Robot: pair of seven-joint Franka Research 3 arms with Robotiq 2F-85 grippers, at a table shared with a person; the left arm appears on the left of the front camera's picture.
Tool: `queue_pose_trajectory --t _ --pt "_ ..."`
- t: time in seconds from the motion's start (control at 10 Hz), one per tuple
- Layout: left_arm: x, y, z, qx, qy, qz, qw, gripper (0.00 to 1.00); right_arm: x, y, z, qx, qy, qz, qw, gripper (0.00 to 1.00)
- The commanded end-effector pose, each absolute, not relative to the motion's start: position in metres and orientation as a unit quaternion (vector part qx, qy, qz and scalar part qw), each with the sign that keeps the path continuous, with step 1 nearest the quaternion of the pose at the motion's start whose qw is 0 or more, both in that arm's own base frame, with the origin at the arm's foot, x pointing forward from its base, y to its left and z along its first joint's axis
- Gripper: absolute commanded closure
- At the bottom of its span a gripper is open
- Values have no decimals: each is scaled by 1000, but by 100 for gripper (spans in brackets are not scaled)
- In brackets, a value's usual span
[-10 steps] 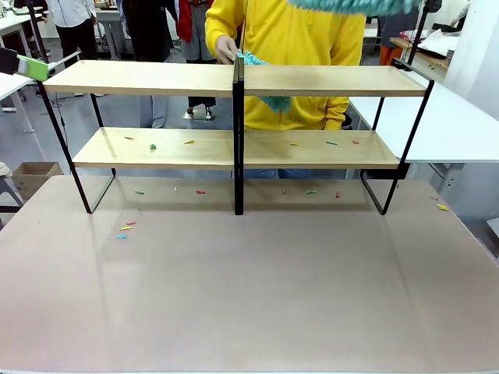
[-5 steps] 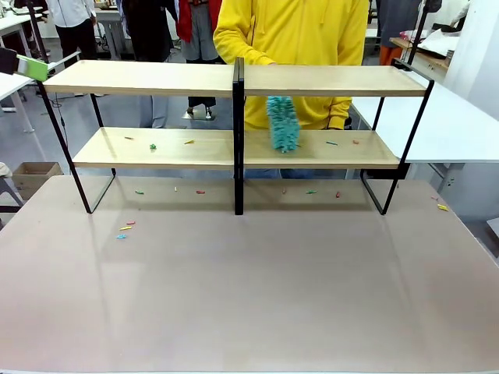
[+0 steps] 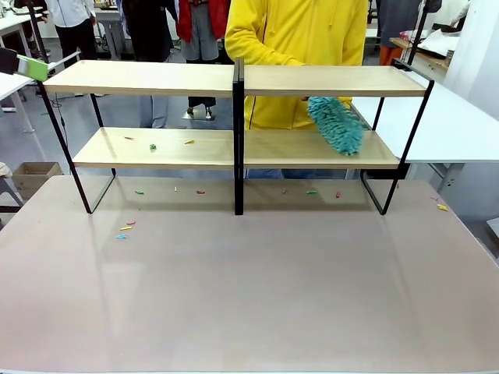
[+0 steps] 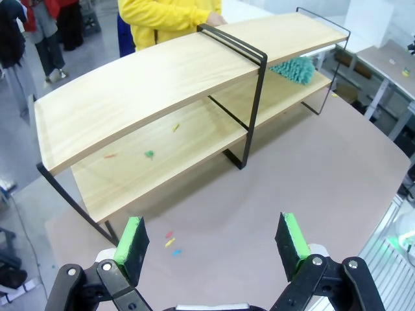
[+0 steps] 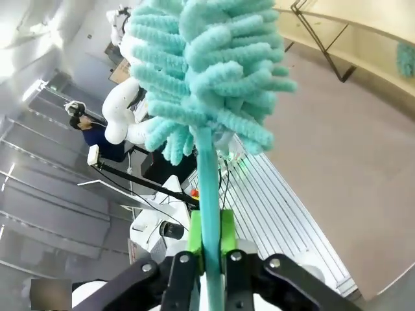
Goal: Clean the shelves.
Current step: Clean a randomly selected level of the Shelf with the Duster, then clean another randomly selected level of the Shelf with the Duster.
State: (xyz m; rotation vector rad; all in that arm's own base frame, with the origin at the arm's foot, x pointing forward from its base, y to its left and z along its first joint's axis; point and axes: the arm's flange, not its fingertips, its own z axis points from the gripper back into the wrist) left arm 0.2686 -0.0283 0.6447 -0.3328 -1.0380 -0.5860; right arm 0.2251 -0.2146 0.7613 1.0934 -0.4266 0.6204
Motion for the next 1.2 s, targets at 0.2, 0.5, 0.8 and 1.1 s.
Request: queue_pose_trajectory --t 0.2,0.5,0.8,1.1 --pt "269 -28 644 -159 -487 -278 812 0 229 -203 778 494 -196 308 789 88" --pt "269 -28 644 -159 -487 -278 812 0 229 -203 778 494 -196 308 789 88" --pt "269 -28 644 -159 -487 -278 812 0 229 -203 778 494 -196 308 789 88" --pt "269 -28 644 -159 -487 -278 812 0 229 -201 774 495 -195 306 789 88"
